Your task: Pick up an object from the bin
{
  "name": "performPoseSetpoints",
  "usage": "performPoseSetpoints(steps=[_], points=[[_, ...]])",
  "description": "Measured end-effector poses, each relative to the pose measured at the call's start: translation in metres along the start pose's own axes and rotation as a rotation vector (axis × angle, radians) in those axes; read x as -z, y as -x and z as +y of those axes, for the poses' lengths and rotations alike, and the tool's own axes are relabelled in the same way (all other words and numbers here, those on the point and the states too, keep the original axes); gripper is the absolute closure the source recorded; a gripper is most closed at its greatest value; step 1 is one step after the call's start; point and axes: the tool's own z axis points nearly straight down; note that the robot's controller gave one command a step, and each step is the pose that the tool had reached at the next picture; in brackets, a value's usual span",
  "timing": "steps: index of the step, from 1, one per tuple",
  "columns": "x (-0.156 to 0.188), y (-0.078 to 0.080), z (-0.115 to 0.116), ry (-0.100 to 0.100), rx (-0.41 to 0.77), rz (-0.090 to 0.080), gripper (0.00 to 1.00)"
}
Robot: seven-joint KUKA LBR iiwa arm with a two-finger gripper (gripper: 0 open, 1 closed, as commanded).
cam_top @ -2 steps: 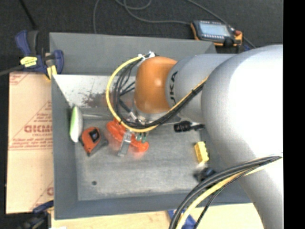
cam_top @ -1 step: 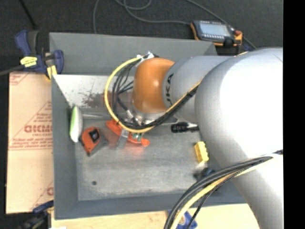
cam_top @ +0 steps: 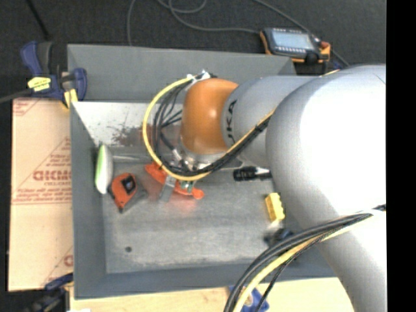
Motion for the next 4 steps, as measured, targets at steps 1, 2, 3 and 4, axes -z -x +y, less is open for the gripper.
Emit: performPoseSetpoints(steps=[1, 2, 3, 4], points=[[0.006, 0.001, 0.0, -0.003, -0.002, 0.004, 1.0], [0.018, 0.003, 0.0, -0.004, -0.002, 0.005, 1.0], [0.025, 0.004, 0.0, -0.006, -0.002, 0.009, 1.0], [0.028, 0.003, 0.0, -0.011, -0.001, 0.019, 1.0]])
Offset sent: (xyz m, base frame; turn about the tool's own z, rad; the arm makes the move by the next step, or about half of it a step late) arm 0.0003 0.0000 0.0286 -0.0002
